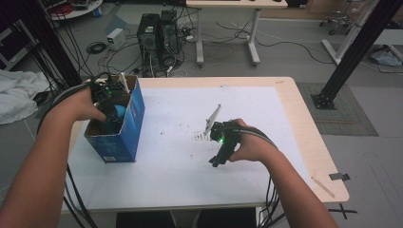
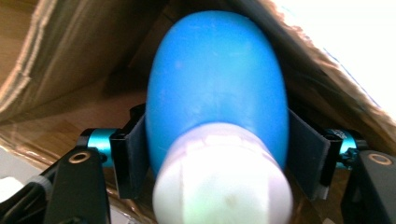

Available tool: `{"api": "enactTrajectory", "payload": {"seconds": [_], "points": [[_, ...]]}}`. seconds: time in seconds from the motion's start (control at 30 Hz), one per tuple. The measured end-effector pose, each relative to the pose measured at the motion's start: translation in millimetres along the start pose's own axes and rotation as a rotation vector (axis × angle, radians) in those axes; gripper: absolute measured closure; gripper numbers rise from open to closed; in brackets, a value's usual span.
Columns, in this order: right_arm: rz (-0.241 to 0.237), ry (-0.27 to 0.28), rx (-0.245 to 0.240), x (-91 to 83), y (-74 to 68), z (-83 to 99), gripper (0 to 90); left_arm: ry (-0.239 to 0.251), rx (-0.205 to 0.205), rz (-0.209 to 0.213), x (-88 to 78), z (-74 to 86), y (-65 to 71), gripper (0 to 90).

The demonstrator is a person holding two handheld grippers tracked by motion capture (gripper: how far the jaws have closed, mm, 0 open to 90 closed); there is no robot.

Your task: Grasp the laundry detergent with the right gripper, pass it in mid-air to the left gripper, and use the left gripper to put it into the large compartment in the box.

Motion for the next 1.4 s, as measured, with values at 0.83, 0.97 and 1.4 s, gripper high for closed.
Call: {"api": "enactTrajectory", "payload": {"seconds": [0.83,0.97,1.4], "points": [[0.001,0.010,0.006,-3.7,0.8,1.8,12.5,0.024,0.020,-0.031,-41.5,11.3,1.0,23.2],[0.002,0.010,0.004,-5.0,0.9,2.1,12.5,0.030,0.026,-0.042,-50.6,13.6,3.1,21.5],[-0.004,0.003,0.004,-9.2,1.7,2.2,12.5,0.046,0.132,-0.074,-78.9,8.1,26.1,16.9]]}}
Point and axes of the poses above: each handheld gripper's, and its own axes: x roughly forward along the jaws, z roughly out of its underside, y roughly to its right, the point moved 5 cm from there along x, roughly forward along the jaws, and after that the axes turned 4 degrees about -y, right-handed, at the moved point
